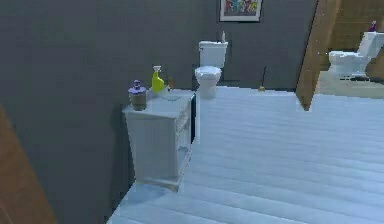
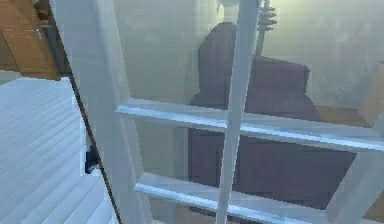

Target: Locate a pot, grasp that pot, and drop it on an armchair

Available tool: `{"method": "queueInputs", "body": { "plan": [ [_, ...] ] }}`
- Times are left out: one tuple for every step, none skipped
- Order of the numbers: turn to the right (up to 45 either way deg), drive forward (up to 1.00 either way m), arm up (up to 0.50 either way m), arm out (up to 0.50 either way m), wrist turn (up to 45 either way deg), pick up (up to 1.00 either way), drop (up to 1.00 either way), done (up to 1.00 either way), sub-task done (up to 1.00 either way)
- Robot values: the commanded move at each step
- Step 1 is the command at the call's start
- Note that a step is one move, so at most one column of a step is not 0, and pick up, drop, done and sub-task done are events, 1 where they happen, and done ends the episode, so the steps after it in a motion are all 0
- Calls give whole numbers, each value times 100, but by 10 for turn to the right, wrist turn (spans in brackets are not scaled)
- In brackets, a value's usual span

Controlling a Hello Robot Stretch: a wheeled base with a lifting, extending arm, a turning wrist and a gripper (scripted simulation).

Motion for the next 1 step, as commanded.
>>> {"method": "queueInputs", "body": {
  "plan": [
    [0, 55, 0, 0, 0, 0, 0, 0, 0]
  ]
}}
